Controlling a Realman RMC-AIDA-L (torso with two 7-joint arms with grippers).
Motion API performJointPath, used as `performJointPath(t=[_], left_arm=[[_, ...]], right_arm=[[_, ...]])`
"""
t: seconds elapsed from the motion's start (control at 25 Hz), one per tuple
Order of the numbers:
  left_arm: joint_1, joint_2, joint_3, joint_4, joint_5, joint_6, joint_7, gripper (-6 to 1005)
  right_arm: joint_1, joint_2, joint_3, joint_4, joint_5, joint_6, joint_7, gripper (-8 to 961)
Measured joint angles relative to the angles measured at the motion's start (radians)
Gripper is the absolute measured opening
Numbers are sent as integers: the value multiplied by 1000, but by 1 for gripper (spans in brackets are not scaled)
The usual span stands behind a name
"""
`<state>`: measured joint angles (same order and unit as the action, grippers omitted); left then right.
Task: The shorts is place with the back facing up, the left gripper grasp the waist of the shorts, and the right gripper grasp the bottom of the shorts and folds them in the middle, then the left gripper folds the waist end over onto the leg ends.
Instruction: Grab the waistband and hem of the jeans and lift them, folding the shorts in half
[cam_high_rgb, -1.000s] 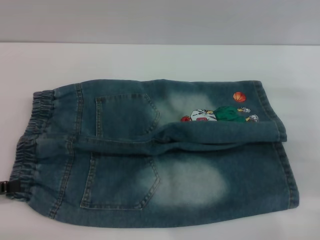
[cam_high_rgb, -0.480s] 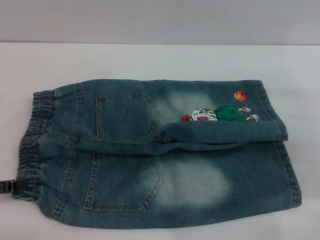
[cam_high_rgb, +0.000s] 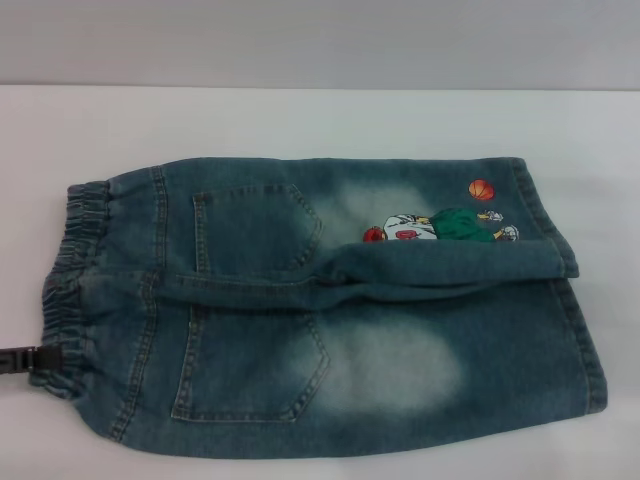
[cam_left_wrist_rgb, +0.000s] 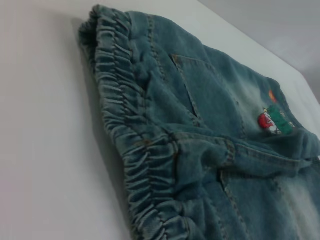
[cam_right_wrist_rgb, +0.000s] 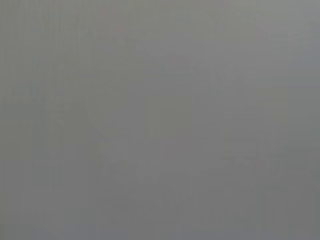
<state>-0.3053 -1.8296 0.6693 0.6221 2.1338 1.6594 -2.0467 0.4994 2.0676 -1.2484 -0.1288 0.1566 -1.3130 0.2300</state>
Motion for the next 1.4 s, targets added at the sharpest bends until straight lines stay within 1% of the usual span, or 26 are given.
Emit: performJointPath(t=[0.04,0.08,0.24,0.28,0.36,1.4], left_arm=[[0,2,0,1,0,-3,-1,830],[3,10,0,1,4,-9,-3,830],[4,14,-1,1,10,-13,-6,830],[3,20,-2,2,33,-29,-21,830],[0,22,-2,2,47,-37,-29,830],[-17,26,7,2,55,-43,-44,830]], right_arm=[[0,0,0,0,0,0,0,534],[-1,0,0,0,1,0,0,534],[-1,0,0,0,4,0,0,534],[-1,0,0,0,4,0,0,534],[-1,0,0,0,4,0,0,534],[10,-1,0,-6,2,25,-2,533]])
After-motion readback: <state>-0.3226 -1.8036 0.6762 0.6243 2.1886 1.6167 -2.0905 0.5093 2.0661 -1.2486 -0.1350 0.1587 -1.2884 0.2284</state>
